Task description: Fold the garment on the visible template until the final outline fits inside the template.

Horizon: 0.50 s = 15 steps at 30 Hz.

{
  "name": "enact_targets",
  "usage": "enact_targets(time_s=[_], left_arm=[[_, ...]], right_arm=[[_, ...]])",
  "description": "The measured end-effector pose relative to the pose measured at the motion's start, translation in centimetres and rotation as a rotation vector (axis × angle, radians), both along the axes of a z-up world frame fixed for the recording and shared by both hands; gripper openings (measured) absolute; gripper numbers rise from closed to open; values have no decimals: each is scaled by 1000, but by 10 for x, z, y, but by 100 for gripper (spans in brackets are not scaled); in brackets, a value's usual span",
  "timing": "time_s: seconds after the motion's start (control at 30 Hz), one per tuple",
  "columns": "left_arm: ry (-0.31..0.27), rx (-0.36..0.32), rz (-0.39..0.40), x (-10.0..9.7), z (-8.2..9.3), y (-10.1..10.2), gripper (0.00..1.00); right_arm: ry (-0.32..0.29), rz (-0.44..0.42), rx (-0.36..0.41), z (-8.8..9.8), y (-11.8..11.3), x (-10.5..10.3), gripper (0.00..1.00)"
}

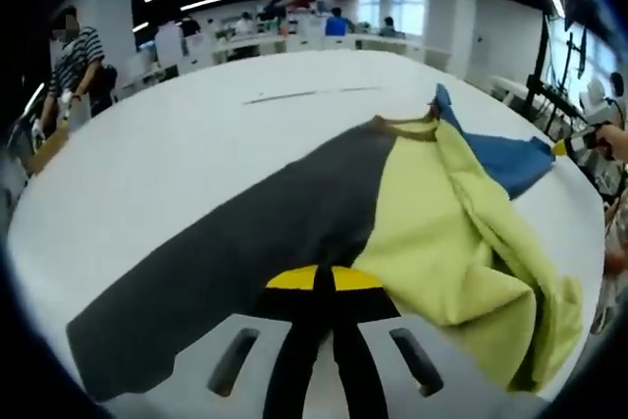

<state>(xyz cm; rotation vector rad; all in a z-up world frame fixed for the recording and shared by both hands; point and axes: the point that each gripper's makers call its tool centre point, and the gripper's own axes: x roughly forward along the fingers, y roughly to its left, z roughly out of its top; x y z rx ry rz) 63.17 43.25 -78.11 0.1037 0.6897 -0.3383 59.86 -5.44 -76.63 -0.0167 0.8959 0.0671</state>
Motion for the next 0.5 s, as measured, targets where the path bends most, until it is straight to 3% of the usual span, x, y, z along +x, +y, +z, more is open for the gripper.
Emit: enact_targets(time_s=[0.5], left_arm=[[3, 25, 90, -3, 2, 33, 0]], right_arm=[[18, -56, -38, -4, -27, -19, 0]])
